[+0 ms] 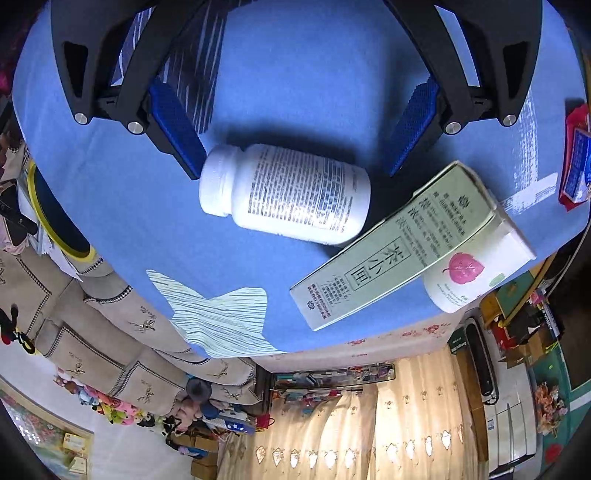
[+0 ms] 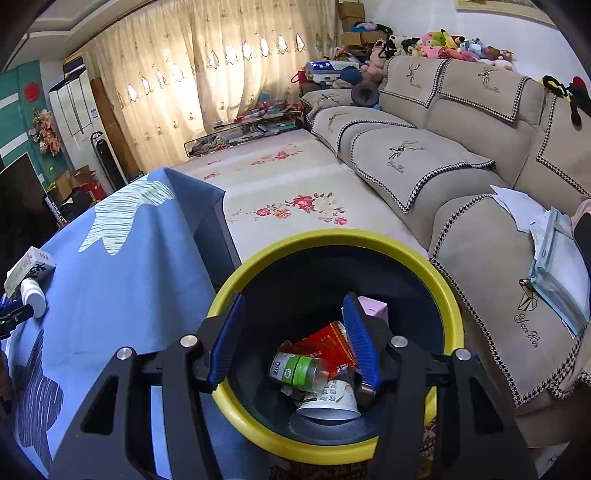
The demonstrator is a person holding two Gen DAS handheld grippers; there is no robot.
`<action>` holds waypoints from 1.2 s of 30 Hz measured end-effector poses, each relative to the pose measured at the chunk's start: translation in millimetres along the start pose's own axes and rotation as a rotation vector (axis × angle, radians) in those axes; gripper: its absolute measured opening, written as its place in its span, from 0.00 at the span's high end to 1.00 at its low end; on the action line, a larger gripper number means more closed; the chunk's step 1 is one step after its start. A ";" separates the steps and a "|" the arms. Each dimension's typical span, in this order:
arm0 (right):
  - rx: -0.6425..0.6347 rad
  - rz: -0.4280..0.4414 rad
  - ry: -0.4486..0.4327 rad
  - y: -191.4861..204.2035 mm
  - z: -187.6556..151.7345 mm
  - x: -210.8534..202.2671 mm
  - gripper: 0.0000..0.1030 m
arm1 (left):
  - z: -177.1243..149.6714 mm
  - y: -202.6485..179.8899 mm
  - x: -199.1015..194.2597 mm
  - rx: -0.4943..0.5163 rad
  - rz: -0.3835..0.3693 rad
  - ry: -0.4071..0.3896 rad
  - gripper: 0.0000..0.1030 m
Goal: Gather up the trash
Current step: 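Grasp the white pill bottle with the left tool and lift it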
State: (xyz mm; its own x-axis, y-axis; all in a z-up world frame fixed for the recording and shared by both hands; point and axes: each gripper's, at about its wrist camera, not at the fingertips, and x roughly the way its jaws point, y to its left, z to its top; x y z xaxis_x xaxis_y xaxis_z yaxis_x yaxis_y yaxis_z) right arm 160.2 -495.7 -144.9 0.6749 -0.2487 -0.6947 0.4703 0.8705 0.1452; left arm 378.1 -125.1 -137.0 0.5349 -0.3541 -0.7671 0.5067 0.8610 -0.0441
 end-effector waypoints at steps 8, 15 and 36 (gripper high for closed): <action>-0.006 0.003 0.026 3.0 -1.5 10.2 0.49 | 9.3 -9.8 12.7 0.058 -0.012 0.004 0.08; 0.001 0.007 0.024 -0.2 -2.0 9.0 0.49 | 15.9 -5.9 16.7 0.050 -0.002 0.007 0.17; 0.058 -0.009 -0.033 -53.8 -12.2 -34.3 0.49 | 3.5 -184.1 -51.2 0.227 -0.225 -0.019 0.17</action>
State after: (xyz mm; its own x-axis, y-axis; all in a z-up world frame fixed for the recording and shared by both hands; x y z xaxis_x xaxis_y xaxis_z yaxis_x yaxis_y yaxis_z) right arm 104.8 -528.8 -137.5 0.6888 -0.2712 -0.6724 0.5079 0.8423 0.1806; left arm 259.8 -266.8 -87.3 0.4035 -0.5352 -0.7421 0.7505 0.6575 -0.0662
